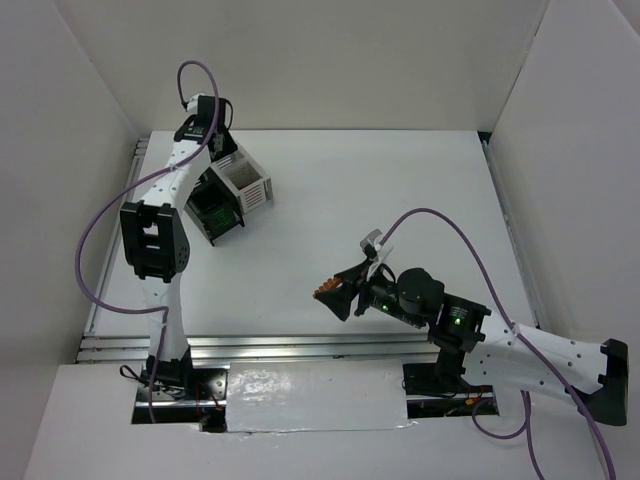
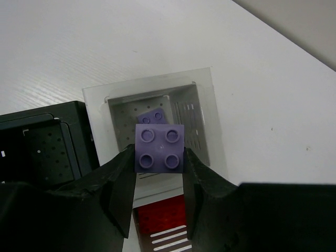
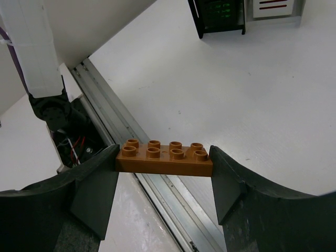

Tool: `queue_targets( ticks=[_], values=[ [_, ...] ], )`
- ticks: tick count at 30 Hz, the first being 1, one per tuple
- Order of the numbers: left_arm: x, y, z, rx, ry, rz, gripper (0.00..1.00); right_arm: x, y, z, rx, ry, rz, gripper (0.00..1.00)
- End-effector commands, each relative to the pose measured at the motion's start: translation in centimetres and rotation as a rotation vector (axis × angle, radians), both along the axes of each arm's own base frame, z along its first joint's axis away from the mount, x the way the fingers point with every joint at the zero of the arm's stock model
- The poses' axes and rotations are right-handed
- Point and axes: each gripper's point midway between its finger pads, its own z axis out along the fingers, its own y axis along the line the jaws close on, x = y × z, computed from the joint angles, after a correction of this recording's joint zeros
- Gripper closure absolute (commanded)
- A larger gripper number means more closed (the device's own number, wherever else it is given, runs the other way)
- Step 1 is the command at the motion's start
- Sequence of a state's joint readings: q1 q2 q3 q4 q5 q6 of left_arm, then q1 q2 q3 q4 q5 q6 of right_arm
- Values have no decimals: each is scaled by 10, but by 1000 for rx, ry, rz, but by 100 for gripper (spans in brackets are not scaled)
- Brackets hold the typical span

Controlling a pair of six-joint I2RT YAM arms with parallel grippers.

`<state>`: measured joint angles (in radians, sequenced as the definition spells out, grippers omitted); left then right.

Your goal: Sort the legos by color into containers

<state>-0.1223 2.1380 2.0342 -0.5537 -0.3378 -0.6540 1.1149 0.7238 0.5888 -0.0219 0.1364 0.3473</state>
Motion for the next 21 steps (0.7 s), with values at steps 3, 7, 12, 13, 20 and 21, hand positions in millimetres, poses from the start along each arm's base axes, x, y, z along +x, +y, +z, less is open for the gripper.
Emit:
queue_targets(
  ticks=[3,7,12,13,20,21],
  values=[
    [2,5,6,-3,-31,6,50,2,1,27,56,-30,-10,100],
    [2,2,8,-27,-56,-17,34,3,0,26,44,-29,-19,100],
    [-1,2,6,-38,-51,-19,11,3,-1,24,33,-23,-22,100],
    [-2,2,9,-40,-55,-21,8,4,-2,24,33,-21,-29,100],
    [-23,-22,111,-93,-333,-189,0,14,-6,33,66,56,-109,100],
    [-29,-27,129,-97,-383,-229,1,18,-8,41,86,66,-130,100]
  ],
)
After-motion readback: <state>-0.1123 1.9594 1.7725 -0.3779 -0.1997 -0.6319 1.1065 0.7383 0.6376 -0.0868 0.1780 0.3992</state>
